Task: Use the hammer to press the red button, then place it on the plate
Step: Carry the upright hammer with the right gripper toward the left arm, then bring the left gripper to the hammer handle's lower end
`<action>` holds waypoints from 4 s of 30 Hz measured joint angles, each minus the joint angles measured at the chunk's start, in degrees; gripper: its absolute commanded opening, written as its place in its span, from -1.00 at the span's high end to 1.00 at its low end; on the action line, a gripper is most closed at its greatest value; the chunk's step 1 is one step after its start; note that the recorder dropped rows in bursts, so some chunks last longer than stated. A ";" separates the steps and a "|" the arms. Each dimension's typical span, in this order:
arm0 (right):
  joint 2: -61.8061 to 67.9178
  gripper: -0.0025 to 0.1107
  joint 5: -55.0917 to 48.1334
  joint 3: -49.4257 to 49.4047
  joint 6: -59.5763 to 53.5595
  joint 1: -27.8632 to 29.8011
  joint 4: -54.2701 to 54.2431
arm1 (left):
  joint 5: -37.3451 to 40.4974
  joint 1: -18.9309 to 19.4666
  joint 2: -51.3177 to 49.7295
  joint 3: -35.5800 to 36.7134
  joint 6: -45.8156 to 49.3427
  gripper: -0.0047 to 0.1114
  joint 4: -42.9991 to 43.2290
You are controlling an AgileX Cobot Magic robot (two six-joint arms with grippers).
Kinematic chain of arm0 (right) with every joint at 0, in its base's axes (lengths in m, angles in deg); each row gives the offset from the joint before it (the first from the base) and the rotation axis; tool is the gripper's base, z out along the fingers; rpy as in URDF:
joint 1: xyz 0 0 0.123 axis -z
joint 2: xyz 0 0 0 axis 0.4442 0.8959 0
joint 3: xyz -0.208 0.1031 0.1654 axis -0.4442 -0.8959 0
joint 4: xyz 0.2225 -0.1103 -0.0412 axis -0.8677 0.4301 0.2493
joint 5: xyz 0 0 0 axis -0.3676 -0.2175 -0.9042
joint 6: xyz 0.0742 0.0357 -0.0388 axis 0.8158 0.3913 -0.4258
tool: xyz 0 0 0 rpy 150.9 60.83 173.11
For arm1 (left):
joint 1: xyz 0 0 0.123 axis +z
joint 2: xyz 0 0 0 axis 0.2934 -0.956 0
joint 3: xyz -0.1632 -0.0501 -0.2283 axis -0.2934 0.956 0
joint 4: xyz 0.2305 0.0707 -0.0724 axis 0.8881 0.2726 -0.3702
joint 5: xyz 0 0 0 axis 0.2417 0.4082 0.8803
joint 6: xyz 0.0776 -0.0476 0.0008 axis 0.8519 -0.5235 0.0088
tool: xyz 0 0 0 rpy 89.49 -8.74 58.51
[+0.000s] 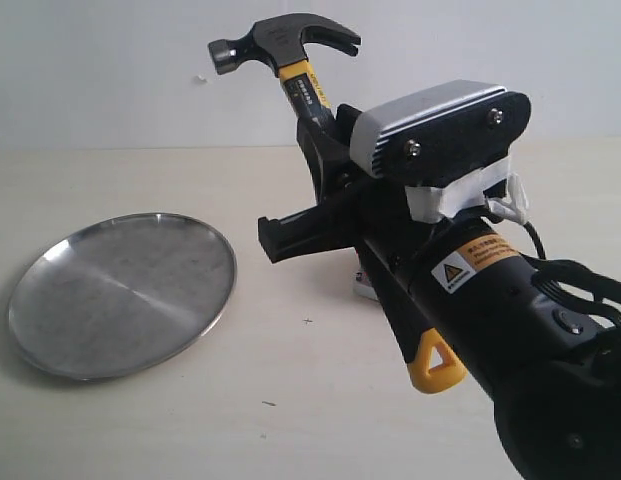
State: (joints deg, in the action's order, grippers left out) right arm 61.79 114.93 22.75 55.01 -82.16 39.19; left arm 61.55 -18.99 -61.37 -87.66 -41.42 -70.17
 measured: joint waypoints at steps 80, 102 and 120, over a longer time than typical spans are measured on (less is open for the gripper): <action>11.57 0.96 -16.51 27.86 -5.28 -3.46 -9.57 | -71.90 -19.79 -76.29 -17.23 -63.81 -0.01 41.58; 11.57 0.96 -20.81 27.86 -2.23 -3.46 -8.88 | -73.49 -24.69 -89.46 -26.12 -63.58 -0.01 38.04; 11.05 0.96 -21.41 28.08 -11.94 -3.94 -11.18 | -73.09 -24.94 -90.37 -27.40 -63.77 0.92 41.24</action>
State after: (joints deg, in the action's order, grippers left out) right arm 72.84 93.52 50.83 43.06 -86.11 28.01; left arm -11.54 -43.93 -151.74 -115.06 -105.19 -28.93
